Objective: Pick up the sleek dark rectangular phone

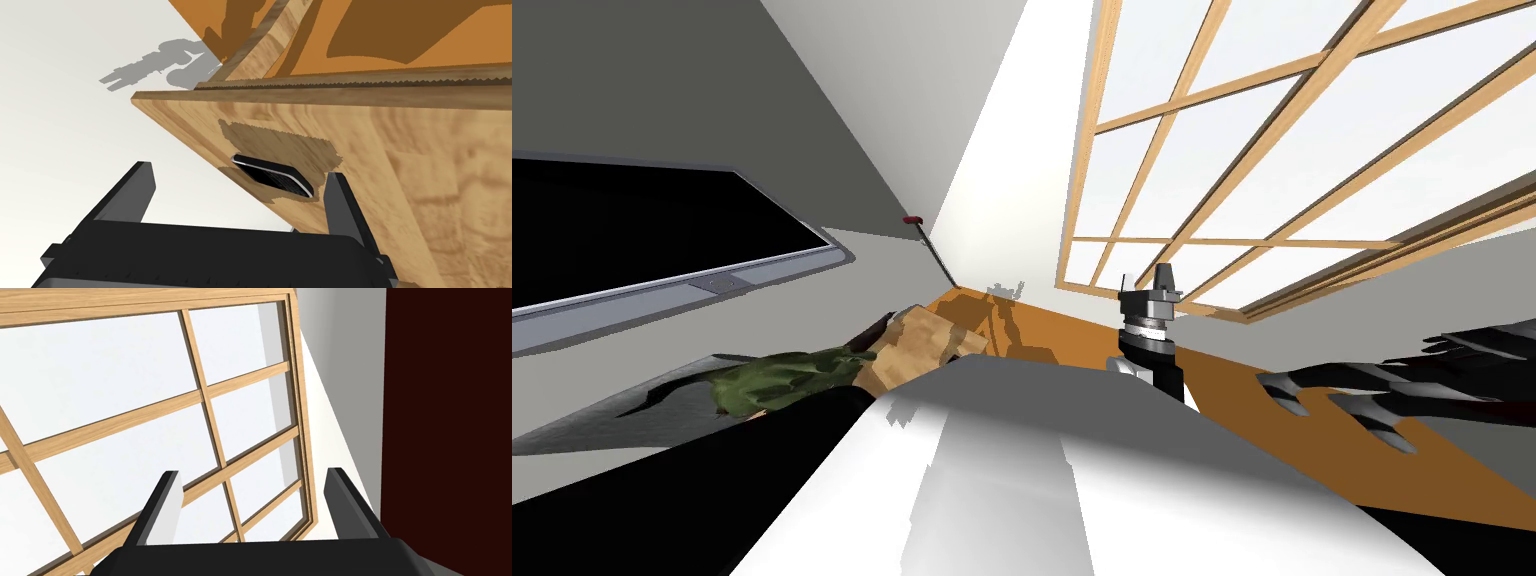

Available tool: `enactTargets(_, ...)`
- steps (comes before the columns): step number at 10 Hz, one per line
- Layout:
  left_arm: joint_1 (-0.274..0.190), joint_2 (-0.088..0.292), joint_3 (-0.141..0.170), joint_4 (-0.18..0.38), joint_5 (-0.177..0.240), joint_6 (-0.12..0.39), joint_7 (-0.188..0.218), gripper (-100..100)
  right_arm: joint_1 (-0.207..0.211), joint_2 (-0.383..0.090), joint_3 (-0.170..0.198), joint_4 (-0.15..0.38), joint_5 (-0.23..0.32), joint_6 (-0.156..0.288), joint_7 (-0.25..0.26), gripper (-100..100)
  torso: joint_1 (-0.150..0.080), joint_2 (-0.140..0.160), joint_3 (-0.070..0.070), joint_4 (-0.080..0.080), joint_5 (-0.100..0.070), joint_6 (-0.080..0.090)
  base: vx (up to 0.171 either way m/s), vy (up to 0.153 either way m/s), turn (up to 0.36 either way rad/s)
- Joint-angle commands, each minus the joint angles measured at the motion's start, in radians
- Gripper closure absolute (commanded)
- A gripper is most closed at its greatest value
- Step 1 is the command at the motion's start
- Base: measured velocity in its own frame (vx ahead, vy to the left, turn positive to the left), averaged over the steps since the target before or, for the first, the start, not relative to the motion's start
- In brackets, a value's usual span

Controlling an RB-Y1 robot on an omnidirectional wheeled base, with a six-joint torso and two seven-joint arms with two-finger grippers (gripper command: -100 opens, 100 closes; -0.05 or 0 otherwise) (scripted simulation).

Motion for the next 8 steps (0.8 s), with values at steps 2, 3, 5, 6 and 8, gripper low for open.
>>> enactTargets(2, 0.022, 0.029, -0.010, 0.061, -0.014, 0.009, -0.027, -100, 0.000, 0.000, 0.000, 0.000, 0.000, 0.000, 0.000, 0, 0.000, -0.001, -0.001, 0.000, 0.000, 0.000, 0.071, 0.030, -0.249)
enactTargets(3, 0.036, 0.046, -0.017, 0.093, -0.024, 0.011, -0.043, -100, 0.000, 0.000, 0.000, 0.000, 0.000, 0.000, 0.000, 0, 0.000, -0.001, 0.000, 0.000, 0.000, 0.000, 0.048, 0.020, -0.244)
enactTargets(5, 0.047, 0.062, -0.024, 0.131, -0.034, 0.012, -0.059, -100, 0.000, 0.000, 0.000, 0.000, 0.000, 0.000, 0.000, 0, -0.001, 0.001, 0.001, 0.000, 0.000, -0.001, 0.037, 0.023, -0.184)
enactTargets(6, 0.056, 0.078, -0.033, 0.170, -0.044, 0.011, -0.074, -100, 0.000, 0.000, 0.000, 0.000, 0.000, 0.000, 0.000, 0, -0.001, 0.001, 0.000, 0.000, 0.000, 0.000, 0.055, 0.031, -0.403)
enactTargets(8, 0.068, 0.106, -0.052, 0.227, -0.064, 0.006, -0.101, -100, 0.000, 0.000, 0.000, 0.000, 0.000, 0.000, 0.000, 0, 0.000, -0.001, 0.000, 0.000, 0.000, 0.000, 0.079, 0.035, -0.381)
